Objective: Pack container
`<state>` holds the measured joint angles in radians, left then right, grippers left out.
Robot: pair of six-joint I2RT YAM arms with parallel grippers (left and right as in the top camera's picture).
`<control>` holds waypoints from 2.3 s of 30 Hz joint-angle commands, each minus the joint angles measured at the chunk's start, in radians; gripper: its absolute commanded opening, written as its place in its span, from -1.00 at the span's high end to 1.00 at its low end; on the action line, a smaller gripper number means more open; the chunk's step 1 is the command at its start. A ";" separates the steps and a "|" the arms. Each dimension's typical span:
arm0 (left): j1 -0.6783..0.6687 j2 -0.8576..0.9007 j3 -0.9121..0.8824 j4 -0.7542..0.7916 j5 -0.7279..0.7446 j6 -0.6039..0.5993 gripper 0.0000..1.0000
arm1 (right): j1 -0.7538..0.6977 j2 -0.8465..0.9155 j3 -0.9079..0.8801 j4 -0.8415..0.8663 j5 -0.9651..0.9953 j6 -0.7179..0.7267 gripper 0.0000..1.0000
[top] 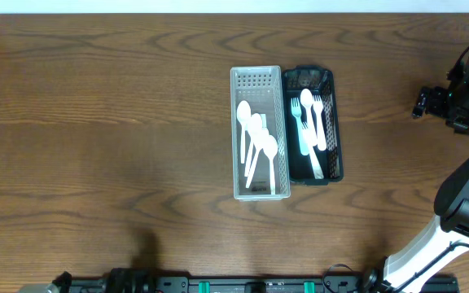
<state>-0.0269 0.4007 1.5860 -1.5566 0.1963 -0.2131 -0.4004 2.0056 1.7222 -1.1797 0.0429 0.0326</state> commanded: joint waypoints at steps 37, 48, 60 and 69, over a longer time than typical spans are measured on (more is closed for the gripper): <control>0.056 -0.399 -1.328 1.357 0.002 0.664 -0.96 | -0.006 -0.005 0.000 0.002 0.002 -0.011 -0.99; 0.072 -0.399 -1.505 1.570 0.002 0.648 -0.96 | -0.006 -0.005 0.000 0.002 0.001 -0.011 -0.98; 0.078 -0.399 -1.582 1.505 0.003 0.645 -0.96 | -0.006 -0.005 0.000 0.002 0.001 -0.011 -0.98; 0.078 -0.397 -1.582 1.505 0.002 0.646 -0.96 | -0.006 -0.005 0.000 0.002 0.001 -0.011 -0.99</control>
<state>0.0452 0.0101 0.0181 -0.0113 0.1875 0.4423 -0.4004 2.0056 1.7210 -1.1797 0.0410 0.0326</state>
